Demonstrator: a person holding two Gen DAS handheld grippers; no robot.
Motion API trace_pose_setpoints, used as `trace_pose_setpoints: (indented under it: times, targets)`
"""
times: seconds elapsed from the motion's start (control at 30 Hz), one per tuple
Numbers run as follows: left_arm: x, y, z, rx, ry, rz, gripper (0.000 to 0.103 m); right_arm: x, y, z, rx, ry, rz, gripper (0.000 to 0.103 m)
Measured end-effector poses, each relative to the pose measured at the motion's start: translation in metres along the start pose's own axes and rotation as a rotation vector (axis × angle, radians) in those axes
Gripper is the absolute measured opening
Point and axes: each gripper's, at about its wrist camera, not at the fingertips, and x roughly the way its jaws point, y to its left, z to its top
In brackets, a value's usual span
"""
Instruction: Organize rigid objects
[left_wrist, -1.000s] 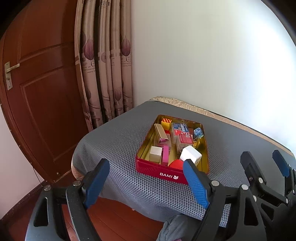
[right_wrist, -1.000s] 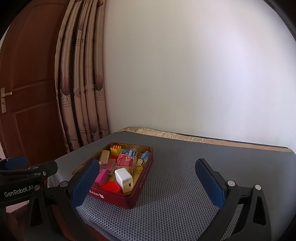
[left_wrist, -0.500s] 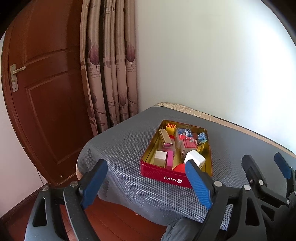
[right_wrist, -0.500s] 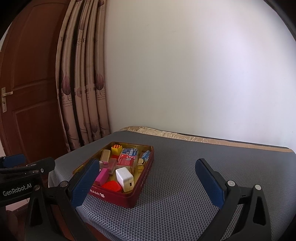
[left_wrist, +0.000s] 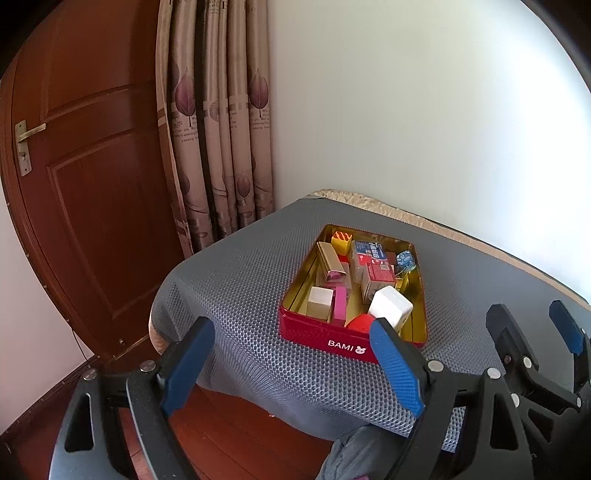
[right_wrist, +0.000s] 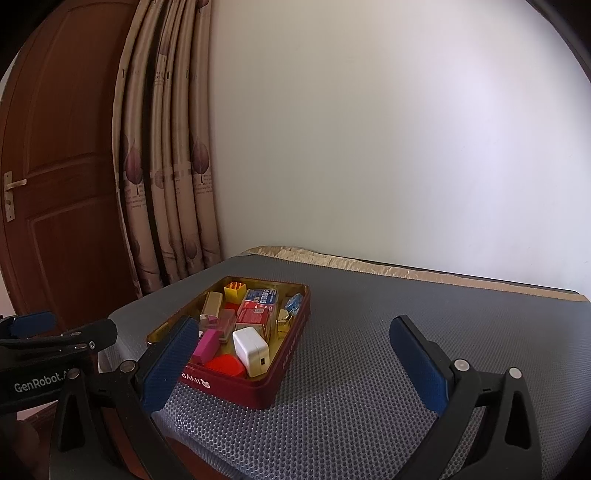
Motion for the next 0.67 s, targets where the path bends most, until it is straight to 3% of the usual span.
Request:
trace_pose_setpoints:
  times: [0.53, 0.67]
  targets:
    - [0.006, -0.009, -0.006, 0.038, 0.006, 0.027, 0.088, 0.000, -0.005, -0.001, 0.003, 0.011, 0.008, 0.103]
    - [0.005, -0.012, -0.005, 0.054, 0.005, 0.032, 0.088, 0.005, -0.022, 0.001, 0.016, 0.035, -0.009, 0.103]
